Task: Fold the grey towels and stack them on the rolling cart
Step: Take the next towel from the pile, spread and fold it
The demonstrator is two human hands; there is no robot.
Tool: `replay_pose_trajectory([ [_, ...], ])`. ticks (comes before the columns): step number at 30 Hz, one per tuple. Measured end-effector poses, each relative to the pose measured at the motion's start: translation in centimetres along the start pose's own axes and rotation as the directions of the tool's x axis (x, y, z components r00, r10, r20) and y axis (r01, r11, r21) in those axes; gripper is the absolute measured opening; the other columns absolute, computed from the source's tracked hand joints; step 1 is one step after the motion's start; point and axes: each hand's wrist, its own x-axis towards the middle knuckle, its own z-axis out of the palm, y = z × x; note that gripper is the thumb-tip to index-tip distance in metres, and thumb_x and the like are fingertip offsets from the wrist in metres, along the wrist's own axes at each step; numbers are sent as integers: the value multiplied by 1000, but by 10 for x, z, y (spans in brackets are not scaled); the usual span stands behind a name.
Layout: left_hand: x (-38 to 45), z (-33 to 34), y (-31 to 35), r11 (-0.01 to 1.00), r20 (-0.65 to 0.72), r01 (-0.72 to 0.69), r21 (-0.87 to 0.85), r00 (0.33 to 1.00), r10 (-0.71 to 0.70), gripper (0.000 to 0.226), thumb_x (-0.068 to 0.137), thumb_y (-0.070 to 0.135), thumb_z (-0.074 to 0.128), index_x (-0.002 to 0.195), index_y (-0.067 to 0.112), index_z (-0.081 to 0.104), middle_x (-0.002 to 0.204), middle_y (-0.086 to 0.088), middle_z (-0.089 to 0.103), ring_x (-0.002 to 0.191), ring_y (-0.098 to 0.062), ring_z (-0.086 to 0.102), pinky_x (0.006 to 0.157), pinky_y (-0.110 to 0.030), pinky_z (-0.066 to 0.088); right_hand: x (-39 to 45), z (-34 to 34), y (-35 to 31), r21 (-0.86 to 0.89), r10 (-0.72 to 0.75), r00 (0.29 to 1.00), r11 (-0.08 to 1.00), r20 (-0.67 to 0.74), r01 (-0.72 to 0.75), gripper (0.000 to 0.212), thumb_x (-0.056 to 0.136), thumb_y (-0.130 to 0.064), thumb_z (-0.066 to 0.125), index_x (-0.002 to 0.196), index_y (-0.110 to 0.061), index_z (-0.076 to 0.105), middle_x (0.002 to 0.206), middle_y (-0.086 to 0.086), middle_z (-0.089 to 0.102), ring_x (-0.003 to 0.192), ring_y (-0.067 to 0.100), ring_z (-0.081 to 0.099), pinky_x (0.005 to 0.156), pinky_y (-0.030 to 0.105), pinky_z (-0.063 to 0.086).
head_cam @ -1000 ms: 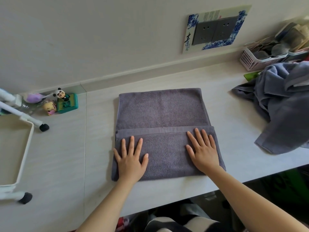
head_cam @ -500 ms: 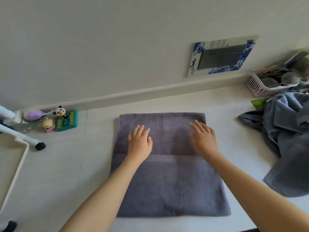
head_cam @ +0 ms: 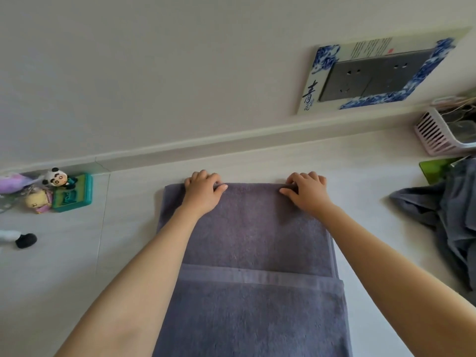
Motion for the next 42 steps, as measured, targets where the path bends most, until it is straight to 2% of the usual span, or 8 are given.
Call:
replay_pose_trajectory([
  [3,2,-8,-4,998,68,-55,8,996,54,30,99,39,38,85,16,52,91,2,47,97,-22,43,88,-35,27,8,-7,4,-6,-62,994,998,90,63,32,92,-46,49,103,-16,58,105,4,60,106,27,49,90,35,29],
  [8,-13,-26,-4,986,9,-162,-46,987,162,32,100,34,36,85,10,50,78,-2,57,78,-26,51,76,-36,35,-8,-23,0,205,-34,996,979,77,18,23,90,-39,57,94,-17,55,87,-2,55,85,24,54,66,29,37],
  [11,-29,-37,-5,978,-69,-192,-77,980,187,34,98,32,40,76,7,48,72,-4,56,74,-28,51,67,-33,29,-30,-34,-7,227,-20,1000,974,9,18,24,89,-41,58,99,-19,59,88,-5,56,83,20,52,69,29,40],
  [19,-115,-59,-7,918,-201,-388,-77,908,367,50,84,52,28,71,14,56,70,7,55,72,-18,49,73,-33,36,-128,-53,-27,278,-48,995,958,-82,69,16,89,-39,57,94,-28,67,83,-8,65,84,18,59,75,35,49],
  [24,-193,-53,-16,889,-273,-440,-127,877,395,40,86,48,35,72,18,59,72,14,50,75,-11,46,74,-30,33,-204,-42,-44,189,-91,968,972,-233,137,17,89,-36,58,90,-25,70,62,-18,46,72,17,50,69,28,34],
  [29,-260,-21,-31,867,-299,-445,-226,878,373,30,87,44,41,74,23,57,79,19,50,82,-8,44,76,-28,33,-270,-12,-50,111,-153,917,972,-368,206,26,85,-43,55,79,-24,70,62,-21,49,65,14,48,65,27,33],
  [38,-323,72,-44,892,-332,-399,-212,888,318,18,85,40,51,81,24,59,88,13,53,82,-9,43,74,-30,36,-329,81,-38,104,31,925,995,-378,9,41,82,-53,40,76,-25,69,77,-12,66,77,22,53,74,30,25],
  [42,-331,70,-34,890,-461,-419,-180,835,300,17,85,36,53,80,22,60,89,10,57,82,-12,45,73,-27,32,-337,84,-46,139,85,869,990,-488,-19,35,85,-46,44,80,-23,70,85,-10,68,91,23,53,83,28,22],
])
